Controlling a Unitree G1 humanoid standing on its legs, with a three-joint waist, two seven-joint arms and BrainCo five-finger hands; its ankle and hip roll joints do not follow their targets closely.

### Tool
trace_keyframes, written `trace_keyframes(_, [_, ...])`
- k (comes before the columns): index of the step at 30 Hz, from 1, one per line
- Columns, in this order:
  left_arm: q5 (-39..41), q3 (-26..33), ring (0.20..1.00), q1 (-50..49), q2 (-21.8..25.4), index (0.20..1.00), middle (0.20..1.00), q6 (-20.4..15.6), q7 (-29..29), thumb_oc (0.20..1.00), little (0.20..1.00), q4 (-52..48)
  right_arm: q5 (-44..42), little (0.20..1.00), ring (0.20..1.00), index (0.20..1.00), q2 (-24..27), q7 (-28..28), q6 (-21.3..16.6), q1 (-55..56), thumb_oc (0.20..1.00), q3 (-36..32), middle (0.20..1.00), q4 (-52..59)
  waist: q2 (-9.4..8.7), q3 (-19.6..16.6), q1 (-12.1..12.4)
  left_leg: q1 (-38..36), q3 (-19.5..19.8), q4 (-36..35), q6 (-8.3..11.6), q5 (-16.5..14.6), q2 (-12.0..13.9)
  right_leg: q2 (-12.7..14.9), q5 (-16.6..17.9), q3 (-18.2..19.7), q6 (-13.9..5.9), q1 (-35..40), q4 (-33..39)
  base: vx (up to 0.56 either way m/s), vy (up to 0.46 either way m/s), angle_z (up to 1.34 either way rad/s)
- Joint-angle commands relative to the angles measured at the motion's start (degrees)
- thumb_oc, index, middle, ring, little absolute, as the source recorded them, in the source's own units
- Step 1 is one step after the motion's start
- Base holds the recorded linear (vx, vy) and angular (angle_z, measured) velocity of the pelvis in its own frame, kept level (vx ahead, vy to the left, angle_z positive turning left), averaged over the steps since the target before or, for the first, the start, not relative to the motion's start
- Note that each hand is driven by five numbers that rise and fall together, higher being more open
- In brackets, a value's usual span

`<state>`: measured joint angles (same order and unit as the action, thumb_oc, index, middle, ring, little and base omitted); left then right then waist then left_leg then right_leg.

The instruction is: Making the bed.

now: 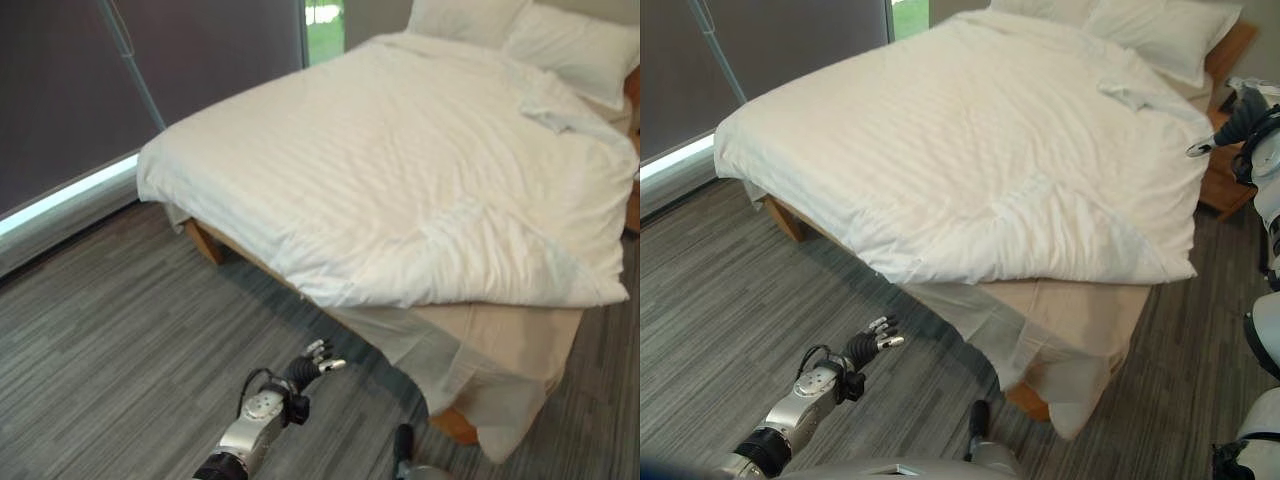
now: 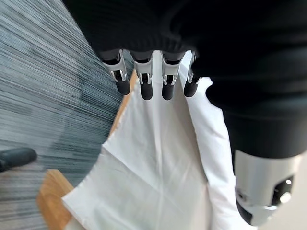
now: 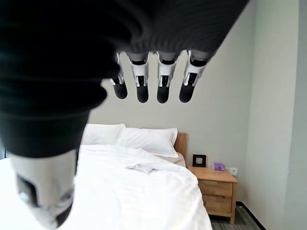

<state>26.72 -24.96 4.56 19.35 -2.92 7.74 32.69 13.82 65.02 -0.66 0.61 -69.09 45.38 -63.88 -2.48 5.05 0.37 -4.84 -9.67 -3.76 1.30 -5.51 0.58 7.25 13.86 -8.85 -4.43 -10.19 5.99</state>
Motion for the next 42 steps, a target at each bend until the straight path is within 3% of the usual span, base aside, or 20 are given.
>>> trace_keyframes(1, [0.24, -3.25, 1.000, 5.02, 1.01, 1.000, 1.000, -2.31, 0.81, 1.000, 1.000, -3.55, 2.81, 1.000, 1.000, 1.000, 1.35, -4.11, 0.07, -9.24, 1.000, 2.63, 1.000, -4.36, 0.58, 4.76, 1.27, 6.95, 2.89, -1.24, 2.03, 8.22, 0.48, -1.40, -7.52, -1.44, -4.31, 6.14, -0.99, -0.06, -0.051, 0.02])
trace_keyframes(7, [0.98, -3.91, 1.000, 5.67, 1.55, 1.000, 1.000, -2.77, -0.42, 1.000, 1.000, -3.60, -4.23, 1.000, 1.000, 1.000, -0.05, -5.70, -0.15, -14.64, 1.000, 1.74, 1.000, -10.10, 3.26, 7.73, 2.00, 11.69, 3.92, -1.24, 2.58, 10.07, -0.09, -0.43, -6.59, -1.80, -4.01, 1.67, -0.99, -0.06, -0.042, 0.08])
trace_keyframes(14, [1.51, -4.96, 1.000, 5.99, 0.74, 1.000, 1.000, -2.65, -1.23, 1.000, 1.000, -2.94, -2.97, 1.000, 1.000, 1.000, -0.53, -7.21, -0.53, -21.01, 1.000, 6.43, 1.000, -15.83, 5.54, 9.99, 3.53, 17.86, 5.17, -1.24, 3.74, 12.10, -0.16, -0.20, -5.88, -2.40, -4.30, -3.79, -0.99, -0.02, -0.054, 0.11])
trace_keyframes(27, [0.12, -8.78, 1.000, 10.15, -0.69, 1.000, 1.000, -3.70, -3.43, 1.000, 1.000, -1.81, 0.32, 1.000, 1.000, 1.000, -7.13, -9.35, -1.88, -30.41, 1.000, 16.76, 1.000, -12.79, 5.16, 13.16, 5.53, 22.66, 7.26, -1.24, 5.13, 14.16, 0.65, -1.21, -5.93, -4.93, -3.62, -7.03, -0.99, 0.01, -0.077, 0.11])
trace_keyframes(37, [-1.13, -9.97, 1.000, 11.43, -0.52, 1.000, 1.000, -3.94, -4.05, 1.000, 1.000, -1.94, 1.77, 1.000, 1.000, 1.000, -9.57, -8.74, -1.09, -29.07, 1.000, 15.77, 1.000, -16.72, 5.52, 15.21, 6.78, 25.30, 8.63, -1.24, 5.49, 14.95, 0.45, -1.24, -5.71, -5.81, -3.49, -9.07, -0.99, 0.00, -0.038, 0.08])
trace_keyframes(42, [-1.94, -9.56, 1.000, 11.97, -0.69, 1.000, 1.000, -3.23, -4.46, 1.000, 1.000, -0.32, -1.91, 1.000, 1.000, 1.000, -8.93, -6.83, 0.16, -28.07, 1.000, 11.88, 1.000, -20.10, 5.37, 16.29, 6.95, 26.46, 8.96, -1.24, 5.50, 15.19, 0.41, -1.39, -5.25, -5.96, -3.43, -10.09, -0.99, 0.00, -0.007, 0.02])
